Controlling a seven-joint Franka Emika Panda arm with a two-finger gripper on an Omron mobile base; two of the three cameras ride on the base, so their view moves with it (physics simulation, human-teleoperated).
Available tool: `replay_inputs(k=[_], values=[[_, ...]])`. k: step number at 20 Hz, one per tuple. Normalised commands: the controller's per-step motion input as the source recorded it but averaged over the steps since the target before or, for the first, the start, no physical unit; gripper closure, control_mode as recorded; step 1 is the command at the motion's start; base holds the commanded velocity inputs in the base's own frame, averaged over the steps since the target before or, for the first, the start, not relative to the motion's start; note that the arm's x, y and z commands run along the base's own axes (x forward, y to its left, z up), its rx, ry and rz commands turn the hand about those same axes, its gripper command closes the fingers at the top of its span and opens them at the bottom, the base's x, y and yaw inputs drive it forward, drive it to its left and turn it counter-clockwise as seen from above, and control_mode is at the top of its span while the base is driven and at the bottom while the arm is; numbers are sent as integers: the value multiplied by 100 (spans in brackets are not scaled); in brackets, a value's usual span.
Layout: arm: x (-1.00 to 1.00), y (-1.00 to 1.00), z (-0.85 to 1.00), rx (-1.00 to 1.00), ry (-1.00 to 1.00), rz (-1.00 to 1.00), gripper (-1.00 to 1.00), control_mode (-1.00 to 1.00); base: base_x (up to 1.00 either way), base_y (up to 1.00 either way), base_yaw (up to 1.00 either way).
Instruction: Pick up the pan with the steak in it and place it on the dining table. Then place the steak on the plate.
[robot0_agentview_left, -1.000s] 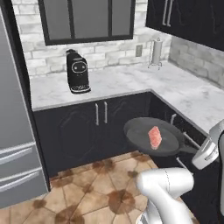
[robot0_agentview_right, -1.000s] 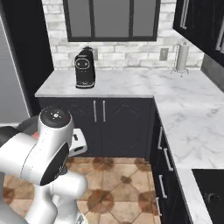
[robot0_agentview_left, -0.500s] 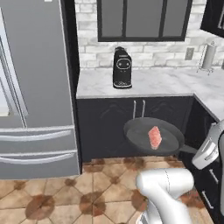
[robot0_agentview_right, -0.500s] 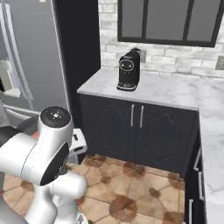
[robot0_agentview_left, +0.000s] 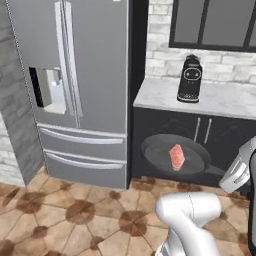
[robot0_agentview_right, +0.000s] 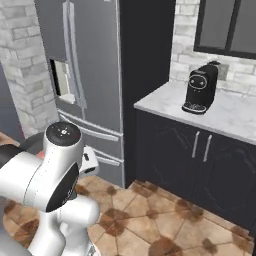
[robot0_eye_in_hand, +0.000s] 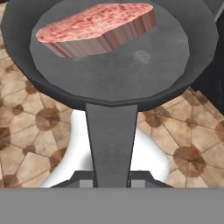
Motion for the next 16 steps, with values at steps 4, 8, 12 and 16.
replay_inputs(k=[4,8,12,16], values=[[0,0,0,0,0,0,100,100,-4,0,50],[0,0,0,0,0,0,100,100,-4,0,50],[0,0,0,0,0,0,100,100,-1,0,50],[0,0,0,0,0,0,100,100,0,0,50]])
